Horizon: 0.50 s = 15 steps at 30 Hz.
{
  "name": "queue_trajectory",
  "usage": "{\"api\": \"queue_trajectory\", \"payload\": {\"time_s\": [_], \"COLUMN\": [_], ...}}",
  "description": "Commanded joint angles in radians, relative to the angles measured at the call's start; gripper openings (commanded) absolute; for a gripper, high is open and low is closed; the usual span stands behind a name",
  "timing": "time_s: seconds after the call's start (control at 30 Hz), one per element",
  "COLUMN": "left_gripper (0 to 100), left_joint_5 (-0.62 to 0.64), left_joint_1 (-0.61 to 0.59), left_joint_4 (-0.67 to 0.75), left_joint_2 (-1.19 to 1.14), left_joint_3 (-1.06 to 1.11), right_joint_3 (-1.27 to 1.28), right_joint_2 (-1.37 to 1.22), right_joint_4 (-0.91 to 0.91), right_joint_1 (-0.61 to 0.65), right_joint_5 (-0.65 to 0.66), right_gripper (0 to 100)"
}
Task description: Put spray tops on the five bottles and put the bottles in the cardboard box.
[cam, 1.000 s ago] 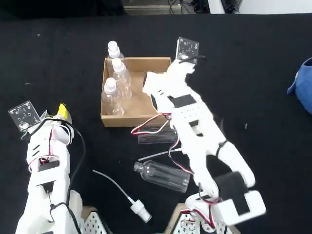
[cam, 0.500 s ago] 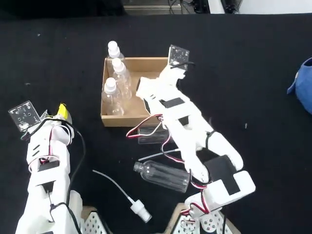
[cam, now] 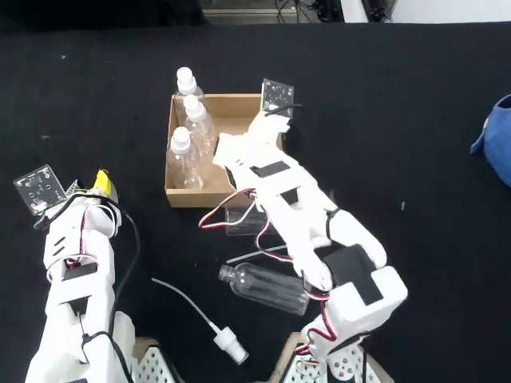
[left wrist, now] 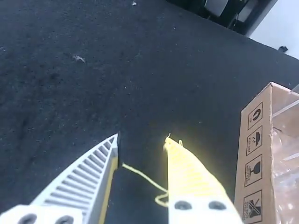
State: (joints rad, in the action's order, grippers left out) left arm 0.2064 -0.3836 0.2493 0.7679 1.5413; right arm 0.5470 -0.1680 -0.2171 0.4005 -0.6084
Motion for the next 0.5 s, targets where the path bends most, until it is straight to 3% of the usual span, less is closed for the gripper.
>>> {"api": "queue_trajectory", "payload": {"time_s": [0.0, 0.47], "left_gripper": [3, 3], "left_joint_5": [-0.009, -0.009], "left_joint_1": [-0.008, -0.005], "left_joint_4": [0.026, 0.026], "left_joint_2": [0.009, 0.009], "left_joint_3": [-0.005, -0.007], "right_joint_3": [-0.077, -0.093], "right_joint_2": [-0.002, -0.016], "right_joint_4": [0.031, 0.028], "right_joint_1": [0.037, 0.052], "right_joint_5": [-0.002, -0.002], "right_gripper": [1.1, 1.1]}}
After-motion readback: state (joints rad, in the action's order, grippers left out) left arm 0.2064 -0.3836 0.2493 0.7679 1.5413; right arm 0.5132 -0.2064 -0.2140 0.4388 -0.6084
